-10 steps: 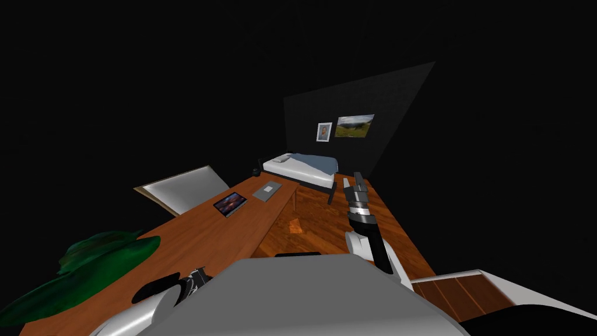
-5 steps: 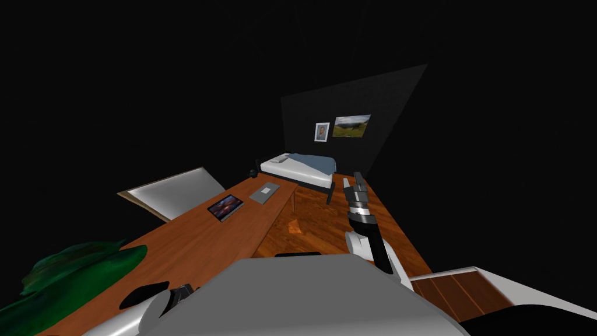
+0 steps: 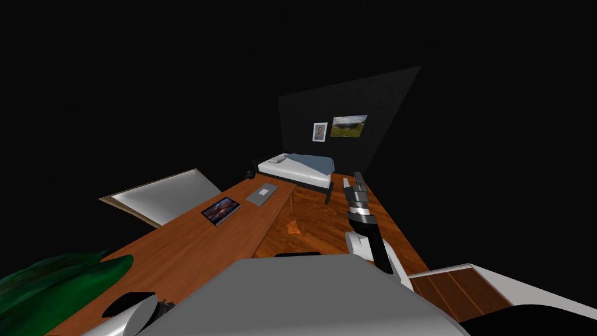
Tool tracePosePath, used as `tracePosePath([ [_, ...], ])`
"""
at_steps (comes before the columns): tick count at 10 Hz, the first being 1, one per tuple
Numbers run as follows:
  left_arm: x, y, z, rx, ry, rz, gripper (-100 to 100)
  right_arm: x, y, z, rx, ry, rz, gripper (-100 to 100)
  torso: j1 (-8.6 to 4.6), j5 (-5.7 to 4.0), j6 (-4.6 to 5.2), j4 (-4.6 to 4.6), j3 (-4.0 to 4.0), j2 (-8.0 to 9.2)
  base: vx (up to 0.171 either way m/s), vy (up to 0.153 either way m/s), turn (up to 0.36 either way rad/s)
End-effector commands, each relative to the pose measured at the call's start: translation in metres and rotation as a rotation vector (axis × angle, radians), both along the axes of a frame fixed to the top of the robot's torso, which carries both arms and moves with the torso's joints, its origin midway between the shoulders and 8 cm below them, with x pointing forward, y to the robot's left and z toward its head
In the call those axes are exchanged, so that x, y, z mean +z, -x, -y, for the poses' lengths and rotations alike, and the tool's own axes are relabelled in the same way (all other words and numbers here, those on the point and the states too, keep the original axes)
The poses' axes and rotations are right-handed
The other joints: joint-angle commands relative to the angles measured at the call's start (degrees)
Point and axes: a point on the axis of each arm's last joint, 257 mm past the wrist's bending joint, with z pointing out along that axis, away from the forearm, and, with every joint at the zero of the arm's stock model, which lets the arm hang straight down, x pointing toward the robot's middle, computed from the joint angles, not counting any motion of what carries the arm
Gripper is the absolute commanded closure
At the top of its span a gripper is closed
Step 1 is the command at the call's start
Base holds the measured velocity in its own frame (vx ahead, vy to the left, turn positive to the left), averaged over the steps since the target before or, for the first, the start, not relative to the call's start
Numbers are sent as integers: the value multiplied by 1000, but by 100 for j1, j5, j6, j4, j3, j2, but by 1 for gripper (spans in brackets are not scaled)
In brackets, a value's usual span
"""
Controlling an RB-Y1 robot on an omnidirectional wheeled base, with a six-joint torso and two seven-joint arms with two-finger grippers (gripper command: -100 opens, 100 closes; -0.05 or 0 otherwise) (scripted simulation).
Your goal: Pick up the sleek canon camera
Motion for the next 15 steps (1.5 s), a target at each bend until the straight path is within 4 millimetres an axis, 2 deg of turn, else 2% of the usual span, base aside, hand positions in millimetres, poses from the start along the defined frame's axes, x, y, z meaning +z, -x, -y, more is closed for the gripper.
tracePosePath([
  [1,0,15,-2,41,17,-43,-100,0,0,0,0,0,0,0,0,0,0,0,0,0,39,2,-43],
  [3,2,31,-5,83,33,-85,-100,0,0,0,0,0,0,0,1,0,0,-1,-1,-2,37,-5,-50],
  [4,1,26,-4,67,26,-69,-100,0,0,0,0,0,0,0,-1,0,0,0,-1,-1,15,-2,-10],
  [5,1,27,-4,71,28,-73,0,0,0,0,0,0,0,0,0,0,-1,1,2,4,0,0,0],
  [6,-9,30,0,71,28,-72,-100,0,0,0,0,0,0,0,0,0,-1,2,5,9,12,16,4],
  [9,-22,34,5,69,29,-73,-100,0,0,0,0,0,0,0,12,4,-1,2,4,7,14,29,3],
  [10,-19,33,3,72,30,-73,-100,0,0,0,0,0,0,0,11,3,-1,2,4,8,4,9,-1],
  [11,-20,33,3,70,29,-73,100,0,0,0,0,0,0,0,6,2,-1,2,6,10,0,0,0],
  [15,-20,33,4,72,31,-74,100,0,0,0,0,0,0,0,13,3,3,3,7,12,0,0,0],
])
